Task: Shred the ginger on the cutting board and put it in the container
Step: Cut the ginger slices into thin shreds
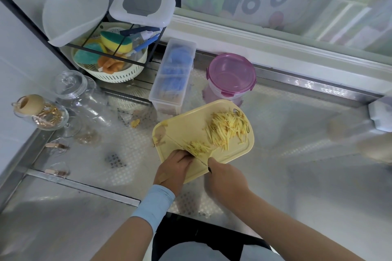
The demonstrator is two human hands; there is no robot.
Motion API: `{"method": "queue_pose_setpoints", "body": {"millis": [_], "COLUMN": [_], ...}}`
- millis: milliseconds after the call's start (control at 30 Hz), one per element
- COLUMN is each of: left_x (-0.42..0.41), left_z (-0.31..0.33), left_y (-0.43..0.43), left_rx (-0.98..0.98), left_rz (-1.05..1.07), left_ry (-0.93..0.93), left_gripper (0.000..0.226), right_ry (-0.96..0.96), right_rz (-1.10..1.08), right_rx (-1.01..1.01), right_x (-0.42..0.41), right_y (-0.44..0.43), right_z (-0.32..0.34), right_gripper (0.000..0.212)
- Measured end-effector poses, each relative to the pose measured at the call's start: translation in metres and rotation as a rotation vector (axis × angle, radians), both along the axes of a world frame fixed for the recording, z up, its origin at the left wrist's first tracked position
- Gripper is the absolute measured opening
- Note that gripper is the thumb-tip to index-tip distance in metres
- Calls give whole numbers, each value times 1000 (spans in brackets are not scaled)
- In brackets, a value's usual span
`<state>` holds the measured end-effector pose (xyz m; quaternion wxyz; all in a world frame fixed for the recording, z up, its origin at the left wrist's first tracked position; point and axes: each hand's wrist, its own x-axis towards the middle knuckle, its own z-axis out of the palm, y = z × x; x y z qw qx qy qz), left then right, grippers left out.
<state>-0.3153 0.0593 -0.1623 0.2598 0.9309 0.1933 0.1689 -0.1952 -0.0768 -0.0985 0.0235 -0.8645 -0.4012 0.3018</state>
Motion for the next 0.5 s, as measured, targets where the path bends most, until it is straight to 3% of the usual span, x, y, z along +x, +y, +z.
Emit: {"method": "queue_pose_setpoints", "body": {"millis": [300, 500], "left_x": [0, 0], "left_z": [0, -3], "left_y": [-2, 1], "left_rx": [-86, -29], "left_rz": [51, 29], "left_ry": [1, -19], "left_gripper": [32, 28], "right_ry": [-2, -9], "right_rz": [54, -5], "right_rx": [-6, 15], "right_x": [2, -2], "right_y": [21, -1], "right_z": [5, 4], "right_gripper": [16, 13]}}
